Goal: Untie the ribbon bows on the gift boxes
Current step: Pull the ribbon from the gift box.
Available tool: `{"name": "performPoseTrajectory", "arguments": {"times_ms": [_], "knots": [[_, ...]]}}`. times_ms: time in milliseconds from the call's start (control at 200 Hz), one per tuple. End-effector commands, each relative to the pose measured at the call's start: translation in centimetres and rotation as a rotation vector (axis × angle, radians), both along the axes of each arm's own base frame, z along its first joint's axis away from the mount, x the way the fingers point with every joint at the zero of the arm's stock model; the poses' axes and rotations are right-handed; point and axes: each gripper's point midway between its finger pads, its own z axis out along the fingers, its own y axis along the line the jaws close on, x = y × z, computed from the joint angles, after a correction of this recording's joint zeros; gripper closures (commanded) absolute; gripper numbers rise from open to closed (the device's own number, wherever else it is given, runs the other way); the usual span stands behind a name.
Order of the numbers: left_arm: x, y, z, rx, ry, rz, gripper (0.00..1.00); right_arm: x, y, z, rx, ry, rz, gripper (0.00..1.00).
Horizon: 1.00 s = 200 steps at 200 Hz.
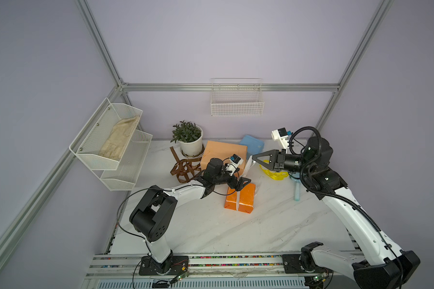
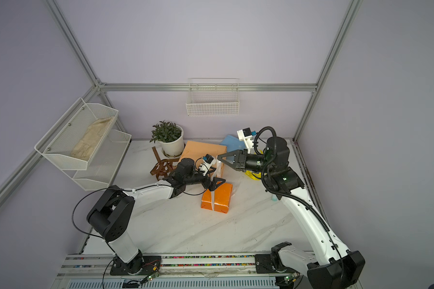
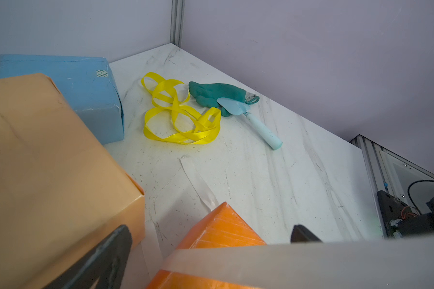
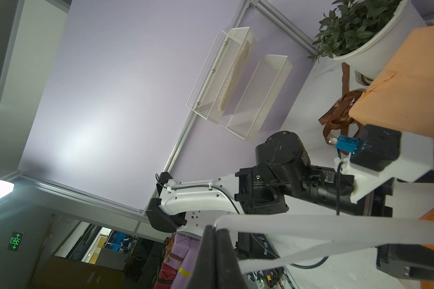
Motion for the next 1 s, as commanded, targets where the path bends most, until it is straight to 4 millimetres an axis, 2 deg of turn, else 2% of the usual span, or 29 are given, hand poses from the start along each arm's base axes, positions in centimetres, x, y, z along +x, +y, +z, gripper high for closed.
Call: {"name": "performPoseTrajectory", "arguments": {"times_ms": [0, 160, 265, 395, 430, 480, 530, 560, 625, 695, 735, 765, 795, 915, 995], "knots": [[1.1, -1.4, 4.0, -0.093, -0.077, -0.018, 0.00, -1.1, -0.2, 0.5, 0.026, 0.014, 0.027, 1.00], [1.2, -2.0, 3.6, -0.124, -0.032, -0.032, 0.00, -0.7, -0.2, -0.4, 0.021, 0.027, 0.012, 1.00], [1.5, -1.8, 3.0, -0.123, 0.002, -0.004, 0.00, 0.3, -0.4, -0.6, 0.010, 0.009, -0.033, 1.00], [0.8, -2.1, 2.7, -0.124, 0.023, -0.045, 0.02, 1.5, -0.3, -0.5, -0.001, -0.011, -0.065, 1.00], [0.6, -2.2, 2.6, -0.125, 0.029, -0.056, 0.08, 1.9, -0.4, -0.3, -0.001, -0.019, -0.077, 1.00], [0.4, -2.3, 2.4, -0.127, 0.036, -0.070, 0.27, 2.2, -0.5, 0.2, 0.000, -0.037, -0.086, 1.00], [0.2, -2.5, 2.3, -0.130, 0.042, -0.091, 0.40, 2.6, -0.6, 0.7, 0.000, -0.053, -0.103, 1.00], [0.0, -2.6, 2.3, -0.133, 0.046, -0.104, 0.45, 3.0, -0.8, 0.9, -0.003, -0.059, -0.126, 1.00], [-0.3, -2.9, 2.3, -0.138, 0.052, -0.128, 0.48, 4.0, -1.6, 1.2, -0.004, -0.071, -0.190, 1.00], [-0.5, -3.0, 2.2, -0.140, 0.057, -0.143, 0.62, 5.4, -2.2, 0.8, -0.007, -0.057, -0.254, 1.00], [-0.7, -3.0, 2.1, -0.141, 0.063, -0.155, 0.73, 6.0, -2.4, 0.4, -0.012, -0.049, -0.273, 1.00], [-0.8, -3.0, 2.0, -0.141, 0.067, -0.158, 0.87, 6.6, -2.7, 0.1, -0.017, -0.041, -0.294, 1.00], [-1.0, -3.0, 1.9, -0.140, 0.070, -0.161, 0.90, 7.1, -3.0, -0.2, -0.020, -0.032, -0.316, 1.00], [-1.3, -2.7, 1.8, -0.137, 0.073, -0.159, 0.89, 9.1, -4.2, -2.1, -0.013, 0.038, -0.369, 1.00], [-1.3, -2.6, 1.9, -0.138, 0.073, -0.160, 0.97, 9.8, -4.4, -2.9, -0.020, 0.056, -0.384, 1.00]]}}
